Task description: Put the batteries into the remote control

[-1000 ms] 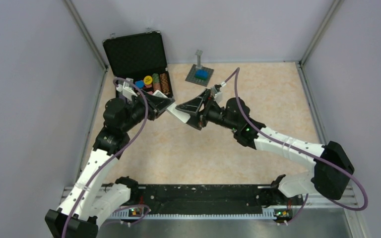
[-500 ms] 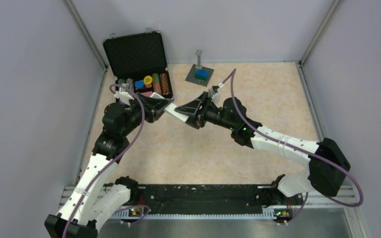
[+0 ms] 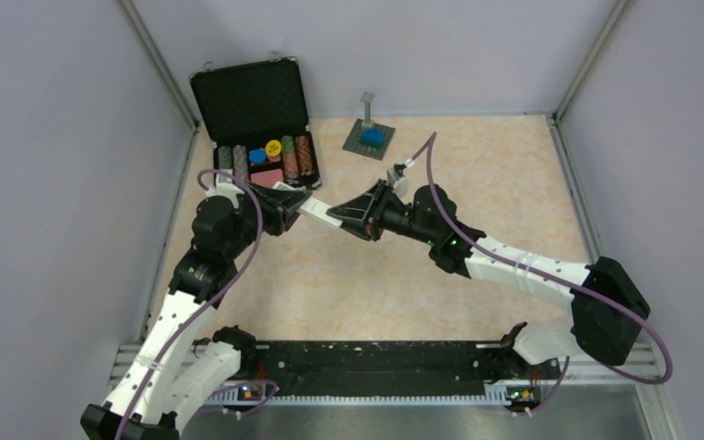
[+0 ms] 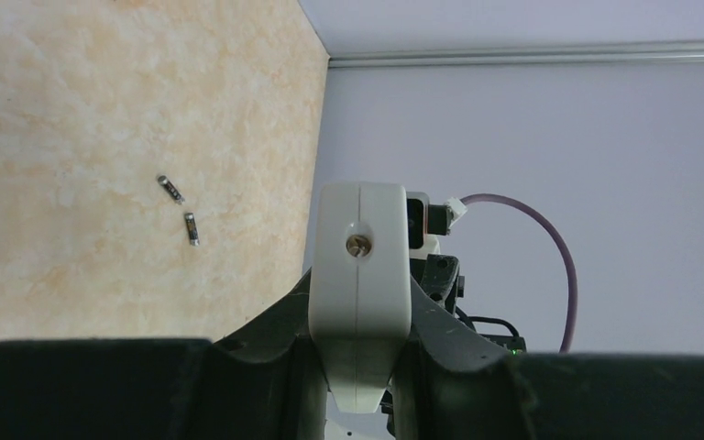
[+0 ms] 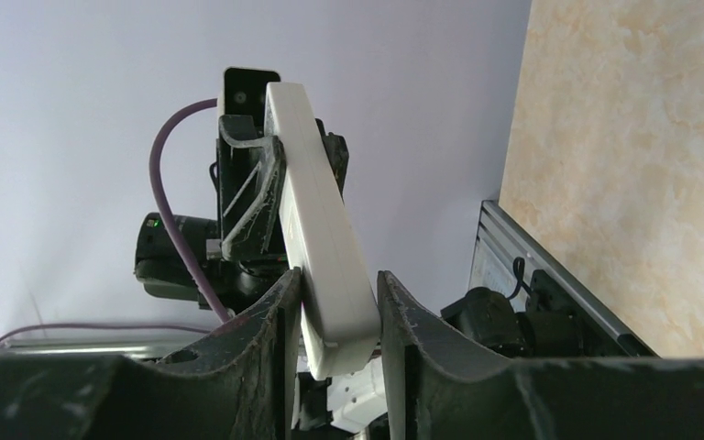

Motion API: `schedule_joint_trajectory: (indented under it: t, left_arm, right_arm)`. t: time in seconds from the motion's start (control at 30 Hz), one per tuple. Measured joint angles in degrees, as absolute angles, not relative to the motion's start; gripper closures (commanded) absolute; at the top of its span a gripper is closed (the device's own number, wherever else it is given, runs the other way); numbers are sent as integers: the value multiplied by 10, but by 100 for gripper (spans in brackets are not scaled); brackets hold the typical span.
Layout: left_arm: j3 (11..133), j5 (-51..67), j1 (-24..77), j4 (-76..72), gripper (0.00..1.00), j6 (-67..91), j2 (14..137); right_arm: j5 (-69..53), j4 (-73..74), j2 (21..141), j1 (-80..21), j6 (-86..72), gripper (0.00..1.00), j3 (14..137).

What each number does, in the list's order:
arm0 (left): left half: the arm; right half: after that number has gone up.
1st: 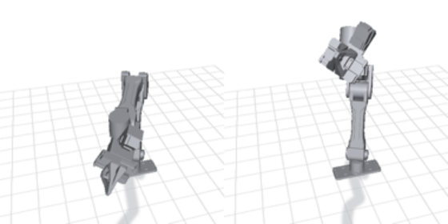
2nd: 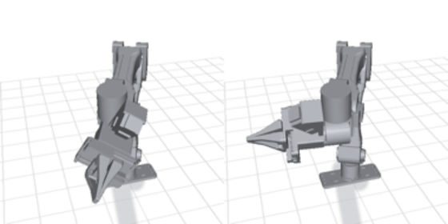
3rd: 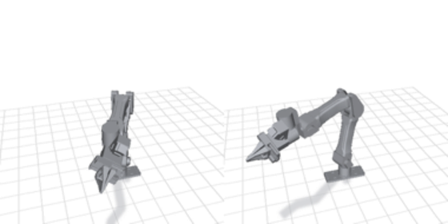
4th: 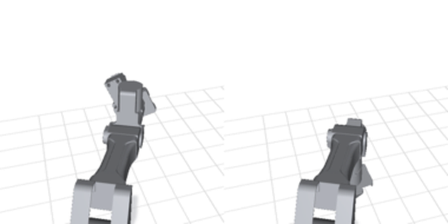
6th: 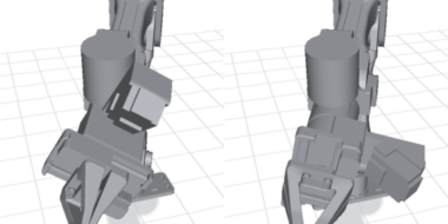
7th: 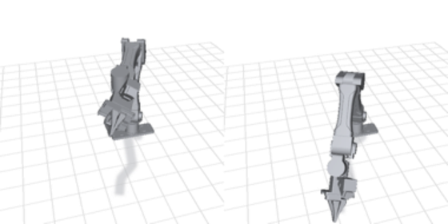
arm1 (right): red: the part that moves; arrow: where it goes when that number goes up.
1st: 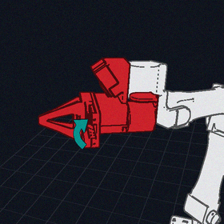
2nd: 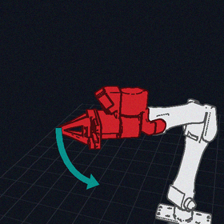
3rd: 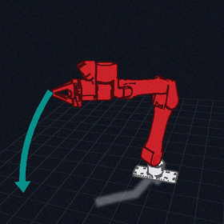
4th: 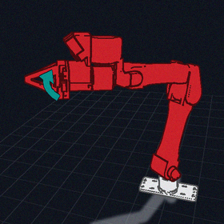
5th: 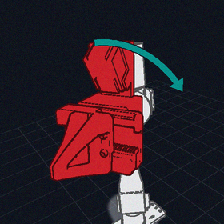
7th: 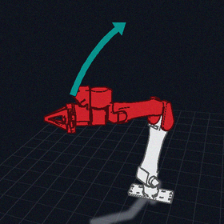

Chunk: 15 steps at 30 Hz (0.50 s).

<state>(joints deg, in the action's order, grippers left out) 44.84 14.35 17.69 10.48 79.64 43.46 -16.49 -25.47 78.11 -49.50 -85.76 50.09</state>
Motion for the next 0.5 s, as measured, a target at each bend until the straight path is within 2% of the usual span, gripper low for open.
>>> schedule_joint_trajectory:
  t: [0.17, 0.33, 0.5]
  left_arm:
    - [448, 130, 178, 117, 100, 807, 430]
    - [448, 128, 178, 117, 100, 811, 429]
    - [448, 128, 183, 130, 100, 812, 423]
  right_arm:
    - [-164, -261, 776, -495, -861, 80, 492]
    - [-164, -268, 776, -495, -862, 86, 488]
    - [-165, -274, 769, -495, -862, 100, 476]
